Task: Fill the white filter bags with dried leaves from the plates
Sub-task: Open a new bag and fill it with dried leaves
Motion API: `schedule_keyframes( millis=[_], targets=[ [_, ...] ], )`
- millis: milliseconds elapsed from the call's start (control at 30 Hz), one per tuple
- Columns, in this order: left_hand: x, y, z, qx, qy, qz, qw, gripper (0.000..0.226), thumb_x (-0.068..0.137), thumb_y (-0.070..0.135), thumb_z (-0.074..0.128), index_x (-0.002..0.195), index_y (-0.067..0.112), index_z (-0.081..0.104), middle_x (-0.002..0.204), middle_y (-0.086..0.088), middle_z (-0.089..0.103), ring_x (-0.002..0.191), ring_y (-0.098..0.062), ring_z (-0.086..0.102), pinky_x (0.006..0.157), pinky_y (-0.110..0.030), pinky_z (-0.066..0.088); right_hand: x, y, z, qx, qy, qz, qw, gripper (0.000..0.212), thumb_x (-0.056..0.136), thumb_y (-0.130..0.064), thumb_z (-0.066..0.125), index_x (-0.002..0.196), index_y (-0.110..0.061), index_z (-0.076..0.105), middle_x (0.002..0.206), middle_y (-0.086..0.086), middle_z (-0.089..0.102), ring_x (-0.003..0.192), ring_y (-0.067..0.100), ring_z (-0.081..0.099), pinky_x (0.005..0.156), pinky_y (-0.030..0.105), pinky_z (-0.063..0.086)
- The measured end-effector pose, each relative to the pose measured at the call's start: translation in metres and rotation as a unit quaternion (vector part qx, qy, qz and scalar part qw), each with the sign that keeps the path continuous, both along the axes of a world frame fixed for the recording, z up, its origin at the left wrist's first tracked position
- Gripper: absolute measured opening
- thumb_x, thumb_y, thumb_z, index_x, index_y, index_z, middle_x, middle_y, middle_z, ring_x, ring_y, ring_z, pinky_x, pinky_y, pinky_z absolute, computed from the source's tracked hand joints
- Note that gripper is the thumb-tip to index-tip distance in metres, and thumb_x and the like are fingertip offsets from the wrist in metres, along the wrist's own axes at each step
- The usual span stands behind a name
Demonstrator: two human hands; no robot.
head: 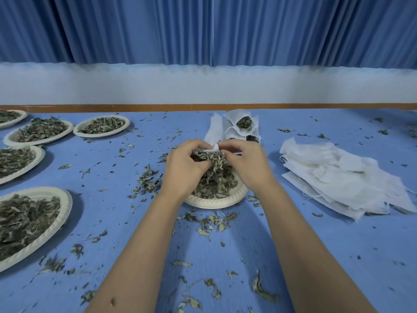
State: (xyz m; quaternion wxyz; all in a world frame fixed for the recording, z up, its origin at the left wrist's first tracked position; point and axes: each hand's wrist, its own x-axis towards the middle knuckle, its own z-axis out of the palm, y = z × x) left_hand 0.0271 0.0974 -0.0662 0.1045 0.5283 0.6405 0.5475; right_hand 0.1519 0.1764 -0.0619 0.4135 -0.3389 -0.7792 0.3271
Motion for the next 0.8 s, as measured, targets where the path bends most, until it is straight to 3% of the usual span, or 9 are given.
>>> schedule_keyframes(
  millis=[100,167,233,367,467,567,700,800],
  targets=[
    [-0.002,-0.001,0.002,-0.002,-0.049,0.002,0.999,0.04,0.073,0.002,0.073,0.075,0.04,0.063,0.087,0.024,0.063,0.064,0.015,0.054,0.056,-0.002,0.038,0.002,0.0,0.0,0.01,-0.01,0.007,1.0,0.034,0.083,-0.001,0.057,0.1,-0.025,0.074,0.075,-0.032,0.06,0.071,-0.019,0.057,0.063,0.001,0.043],
    [-0.003,-0.002,0.003,-0.008,-0.074,0.006,0.997,0.037,0.074,0.002,0.072,0.075,0.038,0.066,0.088,0.017,0.067,0.051,0.006,0.052,0.048,-0.009,0.04,0.003,0.0,-0.001,0.009,-0.02,0.012,1.0,0.036,0.081,0.0,0.056,0.103,-0.022,0.073,0.076,-0.027,0.062,0.059,-0.02,0.054,0.055,0.0,0.039],
    [-0.004,-0.002,0.004,-0.016,-0.09,0.003,0.996,0.032,0.074,0.003,0.072,0.076,0.035,0.069,0.087,0.012,0.07,0.055,-0.005,0.056,0.051,-0.02,0.046,0.002,0.0,-0.001,0.016,-0.017,0.007,1.0,0.031,0.082,0.0,0.057,0.102,-0.017,0.074,0.072,-0.021,0.062,0.053,-0.018,0.052,0.051,0.001,0.037],
    [-0.002,-0.003,0.007,-0.029,-0.09,0.017,0.995,0.029,0.075,0.008,0.073,0.073,0.036,0.068,0.075,0.005,0.07,0.067,-0.024,0.064,0.061,-0.033,0.053,-0.002,-0.001,0.0,0.038,-0.014,-0.015,0.999,0.024,0.083,-0.001,0.058,0.094,-0.015,0.075,0.068,-0.026,0.061,0.063,-0.014,0.057,0.059,0.003,0.041],
    [0.002,-0.002,0.006,-0.019,-0.087,0.059,0.994,0.023,0.077,0.01,0.07,0.074,0.033,0.065,0.07,0.01,0.066,0.055,-0.017,0.056,0.049,-0.03,0.046,-0.007,-0.004,-0.001,0.063,-0.025,-0.035,0.997,0.021,0.086,-0.003,0.058,0.097,-0.012,0.074,0.078,-0.013,0.063,0.068,-0.005,0.056,0.065,0.001,0.041],
    [0.007,0.001,0.008,0.007,-0.091,0.112,0.989,0.026,0.079,0.01,0.067,0.069,0.033,0.06,0.062,0.014,0.06,0.04,-0.005,0.042,0.038,-0.021,0.034,-0.012,-0.007,0.003,0.09,-0.023,-0.042,0.995,0.018,0.088,-0.006,0.059,0.098,-0.01,0.073,0.08,-0.011,0.062,0.07,-0.003,0.055,0.067,-0.002,0.04],
    [0.011,0.006,0.01,0.018,-0.086,0.173,0.981,0.034,0.079,0.006,0.063,0.063,0.034,0.053,0.06,0.013,0.057,0.038,-0.006,0.041,0.035,-0.018,0.029,-0.014,-0.009,0.009,0.06,-0.007,-0.048,0.997,0.015,0.087,-0.008,0.061,0.095,-0.011,0.073,0.072,-0.016,0.059,0.066,-0.01,0.053,0.063,0.0,0.041],
    [0.008,0.01,0.009,0.001,-0.061,0.227,0.972,0.038,0.078,-0.003,0.055,0.065,0.033,0.05,0.078,0.003,0.062,0.048,-0.011,0.039,0.042,-0.024,0.026,-0.016,-0.015,0.009,0.048,-0.025,-0.03,0.998,0.012,0.086,-0.011,0.063,0.093,-0.011,0.072,0.068,-0.018,0.057,0.064,-0.008,0.054,0.061,0.0,0.041]
  ],
)
